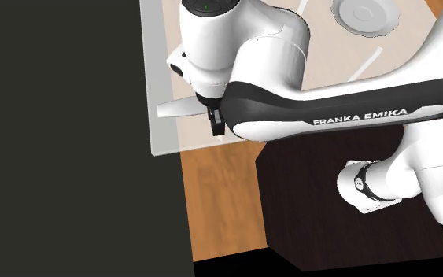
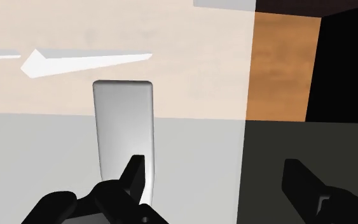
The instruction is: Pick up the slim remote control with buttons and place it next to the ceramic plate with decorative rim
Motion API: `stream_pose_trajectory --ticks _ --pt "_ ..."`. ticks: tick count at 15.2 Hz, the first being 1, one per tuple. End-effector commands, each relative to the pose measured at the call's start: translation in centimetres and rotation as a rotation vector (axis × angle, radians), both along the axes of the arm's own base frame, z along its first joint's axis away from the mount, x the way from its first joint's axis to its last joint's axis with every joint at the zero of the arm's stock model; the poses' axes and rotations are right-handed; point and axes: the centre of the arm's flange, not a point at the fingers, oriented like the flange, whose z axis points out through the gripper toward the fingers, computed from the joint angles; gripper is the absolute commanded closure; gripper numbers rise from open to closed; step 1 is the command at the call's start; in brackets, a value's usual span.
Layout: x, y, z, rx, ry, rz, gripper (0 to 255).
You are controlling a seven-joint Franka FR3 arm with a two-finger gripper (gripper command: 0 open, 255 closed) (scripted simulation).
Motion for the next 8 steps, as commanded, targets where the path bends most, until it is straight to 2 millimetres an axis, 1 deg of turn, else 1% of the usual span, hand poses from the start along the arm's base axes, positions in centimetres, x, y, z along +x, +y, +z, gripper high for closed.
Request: stream_pose_trajectory --ticks 1,8 --pt "1.4 -1.8 -1.3 0.005 0.006 0.001 0" --pt "7.0 -7.8 -6.3 0.023 0.028 0.004 0"
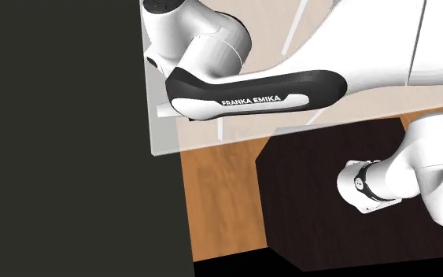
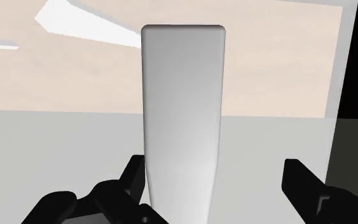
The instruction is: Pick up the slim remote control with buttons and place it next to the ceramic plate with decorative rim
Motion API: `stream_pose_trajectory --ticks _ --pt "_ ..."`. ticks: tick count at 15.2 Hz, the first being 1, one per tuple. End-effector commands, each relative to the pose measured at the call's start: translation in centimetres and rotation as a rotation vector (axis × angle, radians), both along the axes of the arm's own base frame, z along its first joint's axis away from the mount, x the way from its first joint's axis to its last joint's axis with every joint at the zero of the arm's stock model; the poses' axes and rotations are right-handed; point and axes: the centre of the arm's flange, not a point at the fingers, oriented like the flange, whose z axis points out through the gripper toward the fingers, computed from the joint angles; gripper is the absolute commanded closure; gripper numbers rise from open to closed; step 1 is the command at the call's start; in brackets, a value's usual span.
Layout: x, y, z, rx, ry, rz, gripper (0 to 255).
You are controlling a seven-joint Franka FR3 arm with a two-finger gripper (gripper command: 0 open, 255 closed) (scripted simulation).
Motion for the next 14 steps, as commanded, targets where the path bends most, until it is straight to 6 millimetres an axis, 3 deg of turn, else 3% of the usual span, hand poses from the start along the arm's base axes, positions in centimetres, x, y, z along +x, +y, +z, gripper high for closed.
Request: stream_pose_trajectory --ticks 1,9,14 --pt "1.6 -1.8 -1.4 0.006 0.006 0.002 0" --pt "1.9 -2.2 -5.7 0.007 0.008 0.002 0" --pt "1.9 -2.2 -5.7 0.007 0.008 0.002 0"
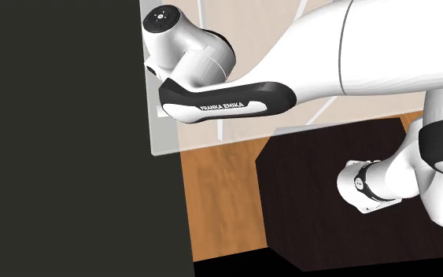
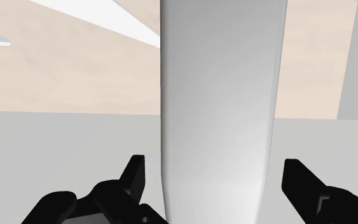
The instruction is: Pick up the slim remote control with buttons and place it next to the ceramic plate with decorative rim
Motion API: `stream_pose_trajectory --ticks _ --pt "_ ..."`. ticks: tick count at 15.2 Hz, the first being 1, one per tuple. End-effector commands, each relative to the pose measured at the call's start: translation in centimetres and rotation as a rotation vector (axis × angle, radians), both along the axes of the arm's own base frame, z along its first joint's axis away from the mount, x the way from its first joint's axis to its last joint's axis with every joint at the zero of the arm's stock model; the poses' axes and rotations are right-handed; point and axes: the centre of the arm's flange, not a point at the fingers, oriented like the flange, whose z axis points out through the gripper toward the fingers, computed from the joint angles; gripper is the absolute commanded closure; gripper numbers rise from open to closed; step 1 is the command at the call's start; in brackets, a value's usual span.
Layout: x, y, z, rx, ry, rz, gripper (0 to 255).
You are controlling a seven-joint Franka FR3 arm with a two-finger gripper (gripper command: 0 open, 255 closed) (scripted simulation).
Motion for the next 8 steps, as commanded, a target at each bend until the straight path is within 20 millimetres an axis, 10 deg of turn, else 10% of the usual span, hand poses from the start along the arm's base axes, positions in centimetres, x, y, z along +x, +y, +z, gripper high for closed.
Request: stream_pose_trajectory --ticks 1,3,4,8 --pt "0.00 0.00 -0.02 0.000 0.000 0.000 0" --pt "0.00 0.00 -0.02 0.000 0.000 0.000 0" --pt "0.00 0.00 -0.02 0.000 0.000 0.000 255" --pt "0.01 0.01 -0.02 0.000 0.000 0.000 255"
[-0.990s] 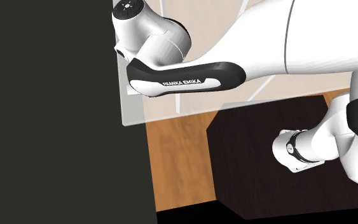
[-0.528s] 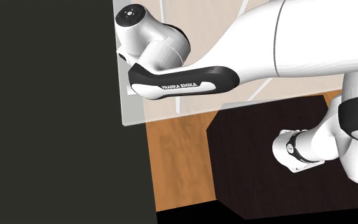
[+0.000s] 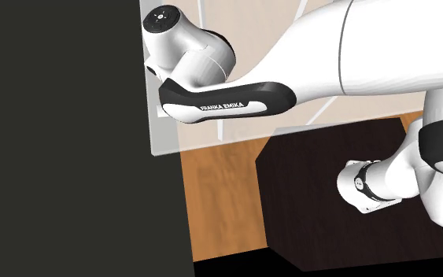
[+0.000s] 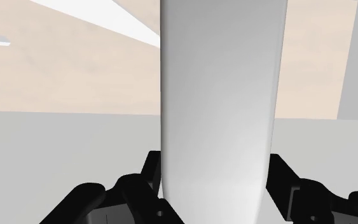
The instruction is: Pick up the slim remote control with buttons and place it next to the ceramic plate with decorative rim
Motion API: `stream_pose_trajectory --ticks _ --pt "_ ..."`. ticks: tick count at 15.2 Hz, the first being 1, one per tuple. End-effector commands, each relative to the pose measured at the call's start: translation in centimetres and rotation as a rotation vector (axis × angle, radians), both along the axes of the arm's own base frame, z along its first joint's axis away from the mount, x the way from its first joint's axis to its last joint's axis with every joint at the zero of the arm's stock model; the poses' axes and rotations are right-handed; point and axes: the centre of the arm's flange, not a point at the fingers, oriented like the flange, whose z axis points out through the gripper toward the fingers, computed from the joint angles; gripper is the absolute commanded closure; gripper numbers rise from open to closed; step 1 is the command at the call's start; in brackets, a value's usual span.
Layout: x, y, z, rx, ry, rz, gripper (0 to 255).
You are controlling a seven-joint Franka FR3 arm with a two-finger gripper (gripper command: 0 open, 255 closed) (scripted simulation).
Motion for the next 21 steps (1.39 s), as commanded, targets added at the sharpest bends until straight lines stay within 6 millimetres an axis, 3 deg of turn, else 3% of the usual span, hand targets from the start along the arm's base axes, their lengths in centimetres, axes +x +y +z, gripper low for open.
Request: stream_pose_trajectory --ticks 1,5,21 --pt "0.0 0.0 0.0 0.000 0.000 0.000 255" --pt "0.0 0.0 0.0 0.000 0.000 0.000 255" --pt "0.0 0.0 8.4 0.000 0.000 0.000 255"
